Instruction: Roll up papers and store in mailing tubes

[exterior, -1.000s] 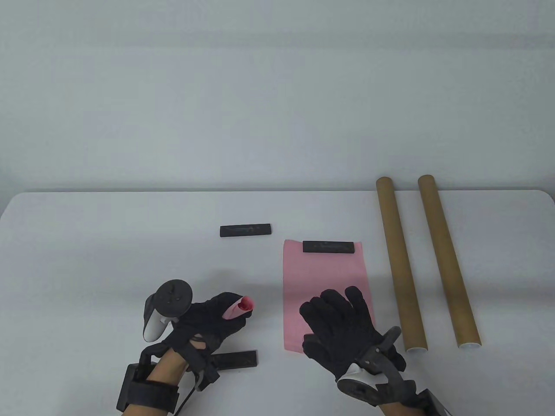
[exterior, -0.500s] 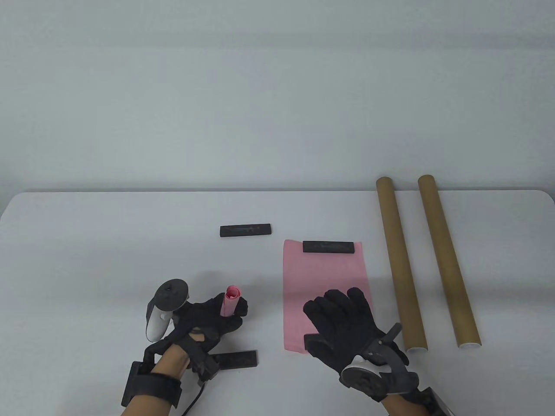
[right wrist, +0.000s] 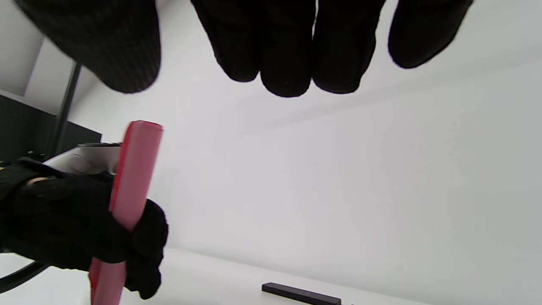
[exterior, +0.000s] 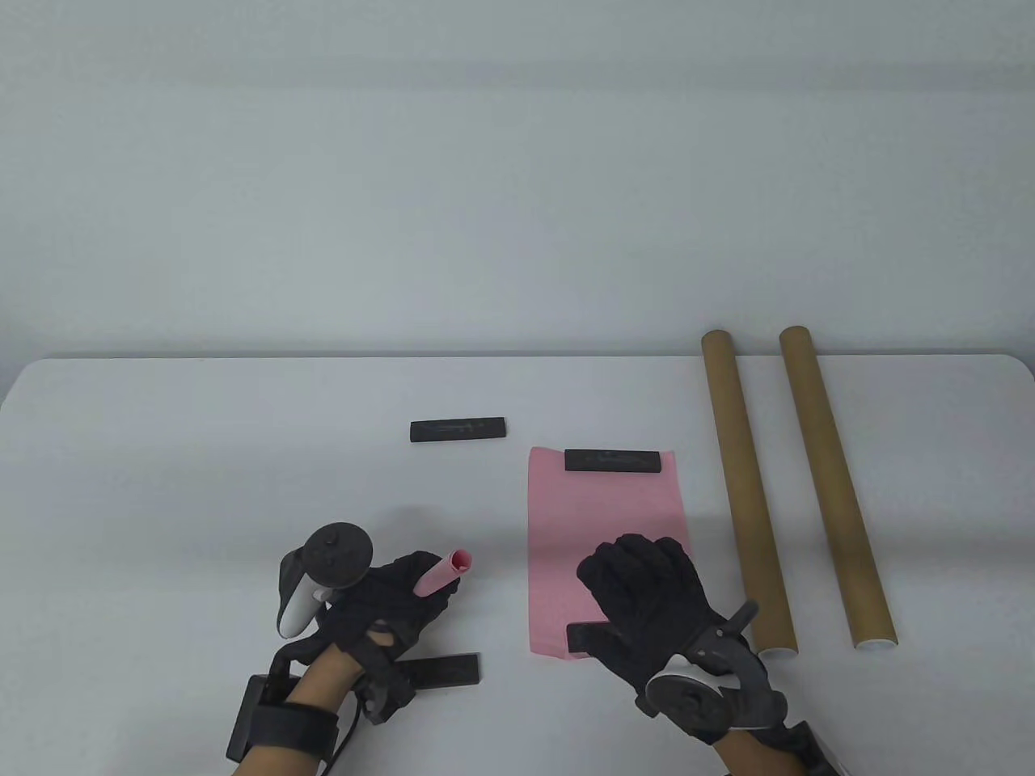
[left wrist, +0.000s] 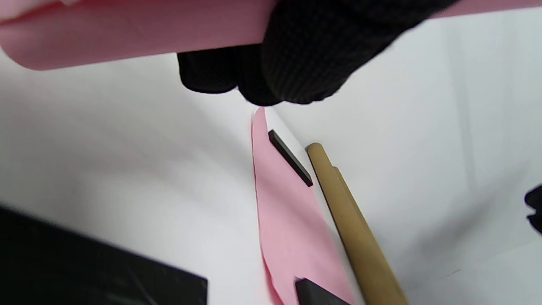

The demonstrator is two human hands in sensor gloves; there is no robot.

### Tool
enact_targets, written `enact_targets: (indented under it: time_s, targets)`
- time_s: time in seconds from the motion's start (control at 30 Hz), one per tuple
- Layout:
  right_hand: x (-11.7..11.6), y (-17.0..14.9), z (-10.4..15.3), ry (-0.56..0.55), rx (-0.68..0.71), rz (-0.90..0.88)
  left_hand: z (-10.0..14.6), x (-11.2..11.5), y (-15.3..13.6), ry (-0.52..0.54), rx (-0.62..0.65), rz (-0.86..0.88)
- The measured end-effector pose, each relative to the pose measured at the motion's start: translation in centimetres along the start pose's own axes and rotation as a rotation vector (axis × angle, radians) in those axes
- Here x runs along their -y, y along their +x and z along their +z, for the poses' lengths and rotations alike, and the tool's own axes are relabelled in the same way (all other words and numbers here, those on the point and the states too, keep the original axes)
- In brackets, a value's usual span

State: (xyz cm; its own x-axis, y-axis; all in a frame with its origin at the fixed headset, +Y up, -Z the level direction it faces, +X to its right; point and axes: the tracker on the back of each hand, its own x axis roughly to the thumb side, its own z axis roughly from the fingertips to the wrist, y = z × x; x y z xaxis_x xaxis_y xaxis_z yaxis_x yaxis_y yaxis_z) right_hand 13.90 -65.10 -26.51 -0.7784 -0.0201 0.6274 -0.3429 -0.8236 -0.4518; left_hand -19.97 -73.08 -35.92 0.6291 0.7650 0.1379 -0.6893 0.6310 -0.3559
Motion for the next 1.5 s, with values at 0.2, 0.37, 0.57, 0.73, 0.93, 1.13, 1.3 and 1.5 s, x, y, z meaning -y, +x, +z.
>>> enact_targets:
  time_s: [0.2,0.37,0.57,0.73,0.93,1.13,1.3,1.5]
  targets:
    - [-0.1,-3.1,-0.7,0.111,-0.215,0.065,2.2,-0.9,3.3,0.237,-0.003,-0.584]
    - [-0.7,-9.7,-1.1,0.300,-0.603,0.165,3.4,-1.4,4.1,0.325,-0.044,-0.894]
    - [-4.9,-18.3,0.7,0.721,-1.026,0.088,3.7,-2.5,4.1,0.355,-0.064,-0.894]
    - [-8.2,-21.3,2.0,0.836,-1.184,0.164,3.6,-2.5,3.7,0.349,-0.083,-0.912]
    - [-10.6,-21.9,2.4,0.920,-1.310,0.165,3.6,-2.4,3.8,0.348,-0.079,-0.915]
    - [-11.3,-21.3,1.7,0.927,-1.352,0.264,3.6,-2.4,3.7,0.345,-0.077,-0.922]
    - [-9.9,-21.5,1.4,0.903,-1.391,0.169,3.6,-2.4,3.7,0.349,-0.074,-0.914]
    - [-6.9,-21.3,0.8,0.822,-1.319,0.153,3.7,-2.6,3.5,0.349,-0.076,-0.903]
